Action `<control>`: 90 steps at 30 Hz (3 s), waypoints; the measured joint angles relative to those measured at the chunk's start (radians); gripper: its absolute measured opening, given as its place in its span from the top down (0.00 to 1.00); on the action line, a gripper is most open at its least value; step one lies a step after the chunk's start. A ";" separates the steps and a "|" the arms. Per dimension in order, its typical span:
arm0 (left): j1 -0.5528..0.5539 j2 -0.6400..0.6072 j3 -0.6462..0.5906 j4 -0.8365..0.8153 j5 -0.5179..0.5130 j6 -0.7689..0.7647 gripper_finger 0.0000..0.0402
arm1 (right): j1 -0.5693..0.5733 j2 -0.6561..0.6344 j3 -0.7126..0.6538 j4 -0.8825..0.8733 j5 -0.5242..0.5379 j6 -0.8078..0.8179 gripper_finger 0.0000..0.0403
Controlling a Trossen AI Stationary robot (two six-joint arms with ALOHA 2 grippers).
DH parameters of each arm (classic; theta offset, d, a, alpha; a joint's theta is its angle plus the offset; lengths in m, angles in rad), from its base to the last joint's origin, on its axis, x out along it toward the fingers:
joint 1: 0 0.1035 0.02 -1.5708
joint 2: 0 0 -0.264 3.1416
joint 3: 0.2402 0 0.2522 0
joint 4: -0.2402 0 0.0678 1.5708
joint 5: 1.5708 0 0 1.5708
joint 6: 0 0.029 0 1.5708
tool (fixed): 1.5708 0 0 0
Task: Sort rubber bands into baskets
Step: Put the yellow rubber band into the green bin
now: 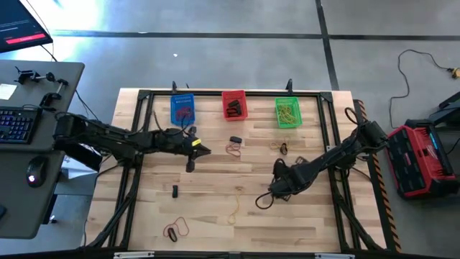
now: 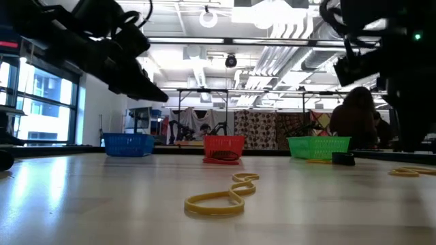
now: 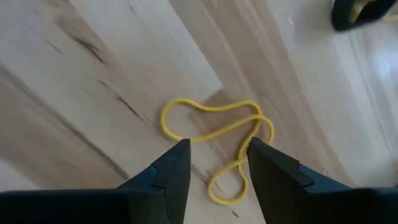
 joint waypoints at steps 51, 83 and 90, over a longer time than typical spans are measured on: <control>0.000 0.075 -0.055 0.452 -0.123 0.009 0.95 | -0.146 0.005 0.041 0.075 0.013 -0.123 0.78; 0.003 0.349 -0.039 0.641 -0.314 0.004 0.95 | -0.234 0.007 -0.032 0.372 0.015 -0.394 1.00; 0.001 0.349 -0.039 0.634 -0.317 0.007 0.95 | -0.277 0.004 0.092 0.325 0.096 -0.489 1.00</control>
